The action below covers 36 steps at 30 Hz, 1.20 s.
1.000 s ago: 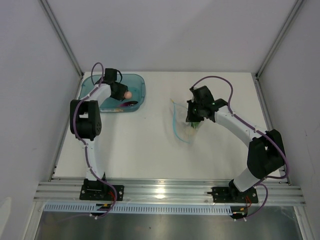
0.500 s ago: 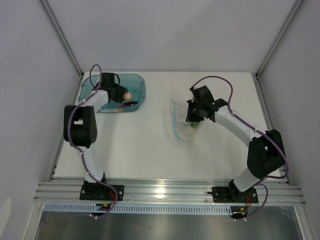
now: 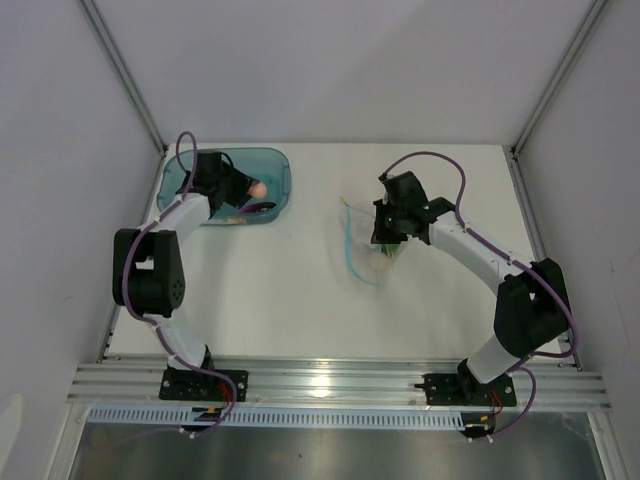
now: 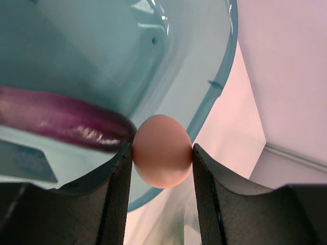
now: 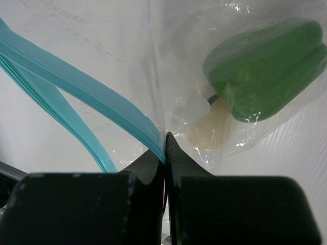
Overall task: Place the food in the zip-top bag and seal the zipper
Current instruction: Pick up the fake vegetable from the bin, then place the fake vegetable in the zipper food storage bag.
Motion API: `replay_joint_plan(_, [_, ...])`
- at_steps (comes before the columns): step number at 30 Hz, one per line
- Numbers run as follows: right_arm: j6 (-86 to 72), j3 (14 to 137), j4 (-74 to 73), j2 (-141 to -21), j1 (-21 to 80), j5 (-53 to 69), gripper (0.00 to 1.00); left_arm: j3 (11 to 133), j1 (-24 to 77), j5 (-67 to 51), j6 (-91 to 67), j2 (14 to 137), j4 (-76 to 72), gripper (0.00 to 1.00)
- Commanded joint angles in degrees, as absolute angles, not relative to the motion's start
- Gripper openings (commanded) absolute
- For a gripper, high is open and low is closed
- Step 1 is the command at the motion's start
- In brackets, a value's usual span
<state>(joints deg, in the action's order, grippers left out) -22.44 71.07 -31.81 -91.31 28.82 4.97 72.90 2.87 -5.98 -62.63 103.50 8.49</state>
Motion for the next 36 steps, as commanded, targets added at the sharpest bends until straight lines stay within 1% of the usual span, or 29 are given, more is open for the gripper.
replay_joint_plan(1, [-22.9, 72.7, -30.0, -90.7, 29.3, 4.8, 0.00, 69.5, 3.2, -9.6, -59.9, 96.6, 5.0, 0.01])
replay_joint_plan(5, [-22.9, 72.8, -29.8, -90.4, 29.5, 5.2, 0.00, 63.6, 4.1, -10.0, -59.2, 90.4, 3.9, 0.00])
replay_joint_plan(9, [-22.9, 72.9, -30.1, -89.7, 30.1, 5.3, 0.00, 54.9, 6.2, -9.8, -59.9, 83.0, 0.4, 0.01])
replay_joint_plan(19, [-24.0, 71.5, -30.1, -87.9, 33.1, 4.0, 0.00, 49.5, 15.4, -9.0, -57.3, 67.3, 4.1, 0.01])
replay_joint_plan(26, [-25.0, 70.0, -29.5, -87.3, 34.5, 3.3, 0.00, 47.6, 25.4, -9.1, -57.1, 62.8, 4.5, 0.01])
replay_joint_plan(30, [-24.8, 69.9, -30.0, -86.0, 34.9, 3.0, 0.00, 47.3, 29.3, -7.9, -56.5, 60.3, 4.6, 0.01])
replay_joint_plan(36, [-24.9, 70.0, -31.6, -84.0, 35.7, 3.0, 0.00, 48.3, 35.2, -7.0, -55.6, 60.6, 3.3, 0.01])
